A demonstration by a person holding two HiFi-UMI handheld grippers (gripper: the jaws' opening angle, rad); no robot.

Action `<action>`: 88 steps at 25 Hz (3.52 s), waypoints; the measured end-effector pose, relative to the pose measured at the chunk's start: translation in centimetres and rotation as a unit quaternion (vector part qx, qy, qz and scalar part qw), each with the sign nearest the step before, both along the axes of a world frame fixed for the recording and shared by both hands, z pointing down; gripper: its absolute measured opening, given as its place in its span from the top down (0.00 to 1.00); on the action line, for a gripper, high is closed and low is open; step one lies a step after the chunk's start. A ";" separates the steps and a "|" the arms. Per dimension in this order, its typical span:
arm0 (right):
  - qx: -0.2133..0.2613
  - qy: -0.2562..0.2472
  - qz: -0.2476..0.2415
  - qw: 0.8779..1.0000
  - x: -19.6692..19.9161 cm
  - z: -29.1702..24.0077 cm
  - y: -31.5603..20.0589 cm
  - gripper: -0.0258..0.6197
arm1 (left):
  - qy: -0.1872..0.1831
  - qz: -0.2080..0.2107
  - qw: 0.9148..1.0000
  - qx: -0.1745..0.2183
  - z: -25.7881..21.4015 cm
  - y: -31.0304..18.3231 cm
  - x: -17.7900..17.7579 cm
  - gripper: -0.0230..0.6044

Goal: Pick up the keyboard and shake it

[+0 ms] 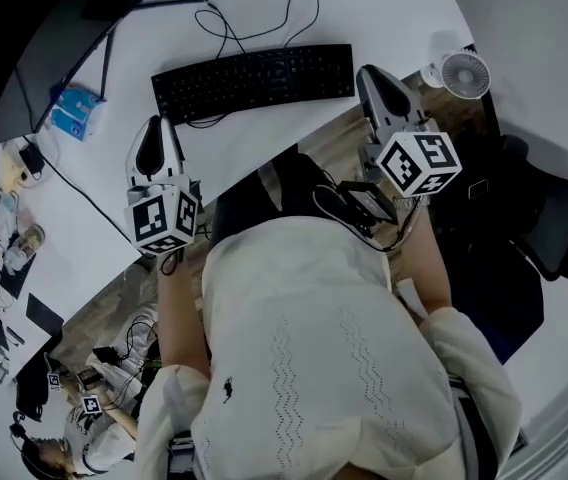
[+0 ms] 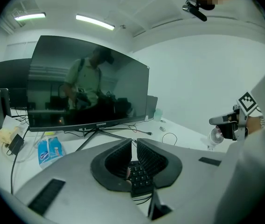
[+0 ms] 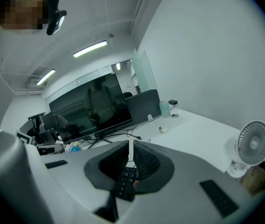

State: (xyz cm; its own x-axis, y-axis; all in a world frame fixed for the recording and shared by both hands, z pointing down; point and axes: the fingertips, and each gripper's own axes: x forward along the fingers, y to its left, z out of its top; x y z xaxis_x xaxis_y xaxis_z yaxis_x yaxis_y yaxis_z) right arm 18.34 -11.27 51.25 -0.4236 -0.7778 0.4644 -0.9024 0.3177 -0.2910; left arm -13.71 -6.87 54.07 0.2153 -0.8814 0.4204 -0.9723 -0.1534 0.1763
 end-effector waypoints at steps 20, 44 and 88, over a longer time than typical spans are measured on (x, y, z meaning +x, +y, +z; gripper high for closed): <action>-0.050 -0.003 0.015 0.999 1.5 8.7 0.6 0.53 | 0.038 0.030 0.995 -0.091 8.9 -1.3 -1.6 0.55; -0.135 0.004 0.044 0.990 3.7 19.6 -2.5 0.40 | 0.082 -0.005 0.981 -0.177 17.8 -3.5 -3.7 0.48; -0.111 0.031 0.034 0.993 1.8 15.4 -2.0 0.42 | 0.081 -0.023 0.986 -0.145 13.3 -3.5 -2.8 0.44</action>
State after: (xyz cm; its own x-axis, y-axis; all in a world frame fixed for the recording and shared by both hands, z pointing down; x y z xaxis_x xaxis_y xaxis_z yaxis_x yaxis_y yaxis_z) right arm 20.15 -13.23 66.67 -0.3384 -0.6801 0.6504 -0.9381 0.1890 -0.2904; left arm -16.54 -10.40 67.39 0.2638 -0.7389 0.6200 -0.9324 -0.0307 0.3601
